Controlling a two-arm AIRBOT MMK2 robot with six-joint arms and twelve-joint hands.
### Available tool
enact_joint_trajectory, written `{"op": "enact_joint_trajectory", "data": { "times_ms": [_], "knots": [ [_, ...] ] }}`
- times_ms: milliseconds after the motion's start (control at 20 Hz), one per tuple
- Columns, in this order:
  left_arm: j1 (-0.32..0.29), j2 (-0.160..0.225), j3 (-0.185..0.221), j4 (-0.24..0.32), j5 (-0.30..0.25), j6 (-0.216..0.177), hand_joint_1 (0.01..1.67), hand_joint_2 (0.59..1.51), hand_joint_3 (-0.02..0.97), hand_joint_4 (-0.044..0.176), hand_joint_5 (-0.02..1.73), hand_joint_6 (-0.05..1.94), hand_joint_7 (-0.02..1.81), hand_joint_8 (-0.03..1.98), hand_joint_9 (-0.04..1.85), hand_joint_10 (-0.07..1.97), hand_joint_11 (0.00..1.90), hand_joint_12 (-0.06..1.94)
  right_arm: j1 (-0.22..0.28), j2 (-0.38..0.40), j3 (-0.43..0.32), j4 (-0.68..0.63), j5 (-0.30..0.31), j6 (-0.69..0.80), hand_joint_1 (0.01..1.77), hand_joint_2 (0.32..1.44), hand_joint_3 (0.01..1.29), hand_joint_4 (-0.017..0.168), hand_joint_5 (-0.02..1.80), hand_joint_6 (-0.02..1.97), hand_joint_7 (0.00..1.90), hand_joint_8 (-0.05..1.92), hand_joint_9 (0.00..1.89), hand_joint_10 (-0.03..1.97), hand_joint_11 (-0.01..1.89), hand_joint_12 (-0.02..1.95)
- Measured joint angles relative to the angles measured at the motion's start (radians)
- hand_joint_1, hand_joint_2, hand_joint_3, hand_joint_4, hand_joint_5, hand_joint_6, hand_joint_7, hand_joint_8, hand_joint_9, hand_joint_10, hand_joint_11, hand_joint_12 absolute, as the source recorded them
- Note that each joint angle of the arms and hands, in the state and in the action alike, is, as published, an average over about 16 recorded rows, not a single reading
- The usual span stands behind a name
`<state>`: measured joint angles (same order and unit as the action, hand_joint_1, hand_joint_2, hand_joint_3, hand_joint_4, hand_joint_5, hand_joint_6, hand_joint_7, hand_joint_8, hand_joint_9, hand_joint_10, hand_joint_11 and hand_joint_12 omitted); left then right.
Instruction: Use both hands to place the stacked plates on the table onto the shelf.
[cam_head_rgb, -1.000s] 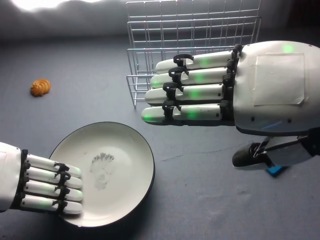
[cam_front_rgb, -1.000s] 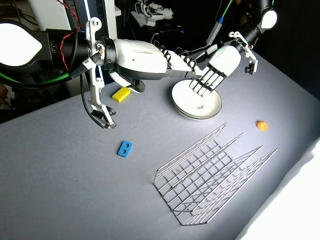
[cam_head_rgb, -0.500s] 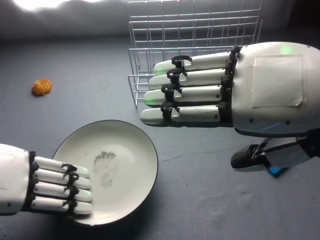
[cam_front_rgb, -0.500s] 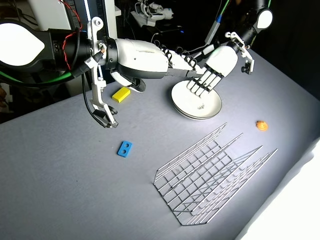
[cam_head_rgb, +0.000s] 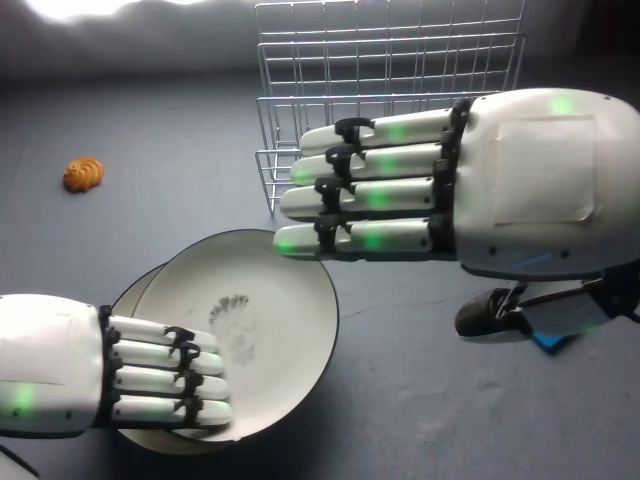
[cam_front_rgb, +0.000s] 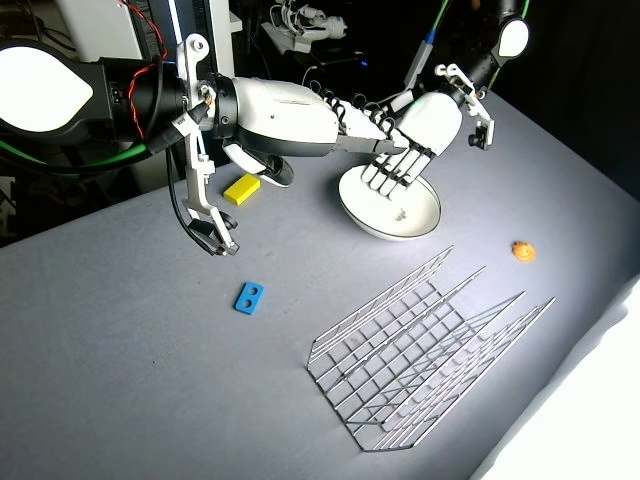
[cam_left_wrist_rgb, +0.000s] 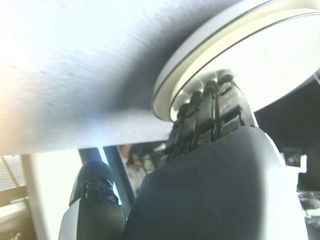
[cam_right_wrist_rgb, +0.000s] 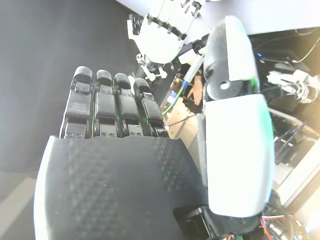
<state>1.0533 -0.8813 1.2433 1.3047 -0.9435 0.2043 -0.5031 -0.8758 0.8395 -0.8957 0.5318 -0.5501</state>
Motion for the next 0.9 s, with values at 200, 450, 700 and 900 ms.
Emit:
{"op": "enact_joint_trajectory", "data": {
  "times_ms": [200, 450, 700, 900],
  "knots": [
    [-0.013, 0.0, -0.037, -0.031, 0.03, 0.0, 0.02, 1.12, 0.014, -0.01, -0.01, -0.03, -0.01, -0.01, -0.01, -0.01, 0.02, -0.01, -0.005, -0.028, 0.013, 0.017, -0.01, -0.037, 1.02, 1.01, 0.01, 0.005, 0.02, 0.02, 0.01, 0.01, 0.02, 0.0, 0.02, 0.0],
    [-0.034, -0.004, -0.075, -0.068, 0.061, 0.0, 0.02, 1.12, 0.014, -0.01, -0.02, -0.03, -0.01, -0.01, -0.01, 0.0, 0.02, 0.0, -0.011, -0.086, 0.045, 0.039, -0.043, -0.088, 1.03, 1.01, 0.01, 0.005, 0.02, 0.02, 0.01, 0.01, 0.02, 0.0, 0.02, 0.0],
    [-0.049, -0.009, -0.097, -0.095, 0.08, 0.0, 0.02, 1.121, 0.015, -0.009, -0.01, -0.02, 0.0, 0.0, -0.01, -0.01, 0.02, 0.0, -0.017, -0.157, 0.089, 0.071, -0.091, -0.15, 1.06, 1.0, 0.01, 0.005, 0.02, 0.02, 0.01, 0.01, 0.02, 0.0, 0.02, 0.0],
    [-0.058, -0.012, -0.105, -0.107, 0.087, 0.0, 0.02, 1.121, 0.015, -0.008, -0.01, -0.02, 0.01, 0.0, -0.01, -0.01, 0.01, -0.01, -0.022, -0.222, 0.129, 0.093, -0.132, -0.196, 1.06, 1.0, 0.01, 0.005, 0.02, 0.02, 0.01, 0.01, 0.02, 0.0, 0.02, 0.0]
  ]
}}
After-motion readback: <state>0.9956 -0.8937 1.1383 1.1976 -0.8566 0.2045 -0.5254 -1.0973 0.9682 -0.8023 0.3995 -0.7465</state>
